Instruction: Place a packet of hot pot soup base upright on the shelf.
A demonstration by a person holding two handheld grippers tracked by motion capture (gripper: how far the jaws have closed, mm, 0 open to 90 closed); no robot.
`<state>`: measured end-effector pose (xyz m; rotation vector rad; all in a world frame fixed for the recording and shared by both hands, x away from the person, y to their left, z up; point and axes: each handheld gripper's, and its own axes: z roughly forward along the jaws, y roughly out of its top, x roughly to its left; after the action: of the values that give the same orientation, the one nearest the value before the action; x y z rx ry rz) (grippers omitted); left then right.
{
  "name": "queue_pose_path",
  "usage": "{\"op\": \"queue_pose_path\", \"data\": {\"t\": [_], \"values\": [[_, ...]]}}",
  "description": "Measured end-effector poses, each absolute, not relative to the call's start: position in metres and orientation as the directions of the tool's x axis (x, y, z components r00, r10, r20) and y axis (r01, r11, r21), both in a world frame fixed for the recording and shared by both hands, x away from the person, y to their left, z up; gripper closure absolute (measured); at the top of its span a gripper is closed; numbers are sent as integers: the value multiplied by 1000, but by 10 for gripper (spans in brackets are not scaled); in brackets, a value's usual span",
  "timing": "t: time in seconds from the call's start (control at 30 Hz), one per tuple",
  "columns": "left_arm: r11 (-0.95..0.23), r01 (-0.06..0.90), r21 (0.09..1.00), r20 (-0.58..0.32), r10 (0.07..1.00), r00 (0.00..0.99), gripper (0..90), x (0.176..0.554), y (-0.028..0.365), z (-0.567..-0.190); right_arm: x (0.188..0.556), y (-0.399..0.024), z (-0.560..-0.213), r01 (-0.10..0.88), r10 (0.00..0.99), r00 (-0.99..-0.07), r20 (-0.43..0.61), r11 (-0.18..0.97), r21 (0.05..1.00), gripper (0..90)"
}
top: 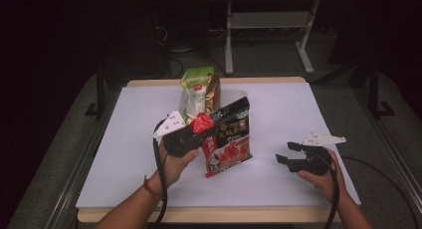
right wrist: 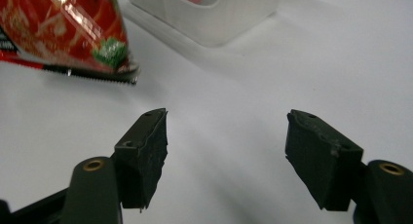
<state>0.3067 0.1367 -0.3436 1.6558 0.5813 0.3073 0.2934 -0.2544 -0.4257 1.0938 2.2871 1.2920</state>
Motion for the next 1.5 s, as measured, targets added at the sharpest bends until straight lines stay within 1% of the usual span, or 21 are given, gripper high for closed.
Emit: {"op": "queue_pose_path", "data": {"t": [0.27, 0.4, 0.63, 0.7, 0.87, 0.97, 1.27, 1.5], "values": [[-58, 177, 982, -106, 610, 785, 812, 315, 140, -338, 294, -257, -427, 474, 743, -660, 111, 298, 829, 304], [-52, 152, 987, -83, 644, 760, 811, 323, 134, -333, 293, -257, -426, 470, 741, -663, 111, 296, 832, 302], [-34, 148, 988, -88, 667, 740, 809, 339, 122, -324, 294, -254, -432, 462, 740, -669, 72, 338, 820, 300], [-27, 139, 990, -84, 680, 729, 809, 342, 119, -320, 294, -253, -432, 446, 739, -672, 46, 354, 822, 300], [-13, 129, 992, -83, 698, 711, 808, 352, 116, -314, 287, -253, -426, 362, 742, -671, -17, 346, 866, 309], [-6, 123, 992, -81, 714, 696, 807, 359, 113, -309, 285, -252, -423, 340, 743, -669, -32, 344, 875, 311], [17, 110, 994, -85, 747, 660, 805, 374, 104, -297, 283, -249, -422, 326, 741, -670, -53, 358, 875, 312], [-9, 122, 993, -66, 796, 601, 806, 396, 86, -296, 283, -249, -423, 331, 744, -666, -54, 360, 872, 311]]}}
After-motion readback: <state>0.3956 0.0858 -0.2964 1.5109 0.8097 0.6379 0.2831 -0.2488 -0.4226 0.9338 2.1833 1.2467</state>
